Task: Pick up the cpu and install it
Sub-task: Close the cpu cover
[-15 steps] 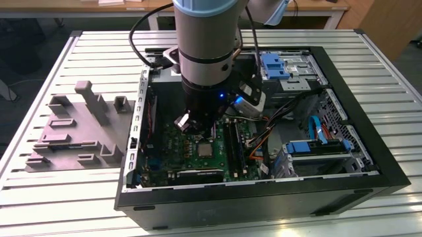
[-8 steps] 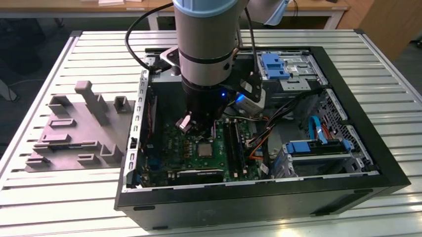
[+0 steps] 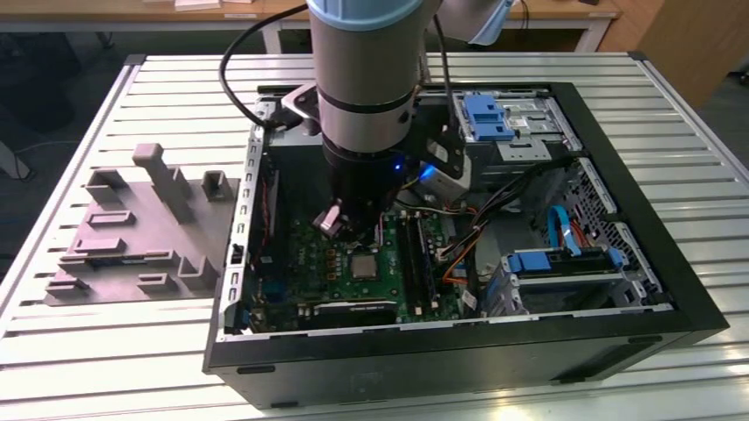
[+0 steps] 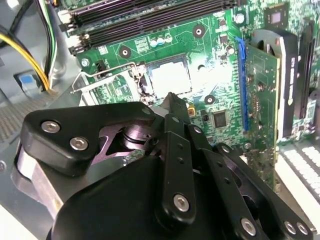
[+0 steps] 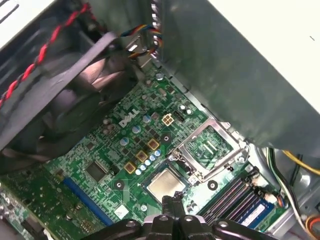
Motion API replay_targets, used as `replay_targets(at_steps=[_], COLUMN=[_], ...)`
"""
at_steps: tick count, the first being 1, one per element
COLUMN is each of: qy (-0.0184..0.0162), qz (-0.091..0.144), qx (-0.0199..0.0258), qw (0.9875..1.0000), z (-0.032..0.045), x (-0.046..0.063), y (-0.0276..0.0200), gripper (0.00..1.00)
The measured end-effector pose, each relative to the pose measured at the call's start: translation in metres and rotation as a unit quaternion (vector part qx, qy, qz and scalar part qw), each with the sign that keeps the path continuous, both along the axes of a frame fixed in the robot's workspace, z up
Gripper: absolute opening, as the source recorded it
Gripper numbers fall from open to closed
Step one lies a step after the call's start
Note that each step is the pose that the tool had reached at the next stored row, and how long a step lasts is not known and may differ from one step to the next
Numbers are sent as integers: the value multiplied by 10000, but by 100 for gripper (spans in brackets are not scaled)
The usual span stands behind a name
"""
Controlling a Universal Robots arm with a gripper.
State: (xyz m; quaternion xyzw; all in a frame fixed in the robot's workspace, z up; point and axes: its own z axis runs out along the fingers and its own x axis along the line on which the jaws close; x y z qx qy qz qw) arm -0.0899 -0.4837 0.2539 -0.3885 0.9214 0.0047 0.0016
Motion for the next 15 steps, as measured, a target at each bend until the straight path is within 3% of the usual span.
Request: replay_targets(at_steps=[4, 6, 9, 15], qy=[0, -10, -28, -32], qz=[287, 297, 339, 396], qx=[5, 82, 243, 242], qw=[9996, 9995, 9991, 9989], z=[0, -5, -14, -59], x=[0, 1, 3, 158], y=[0, 0, 1, 10], gripper=[11, 11, 11, 11])
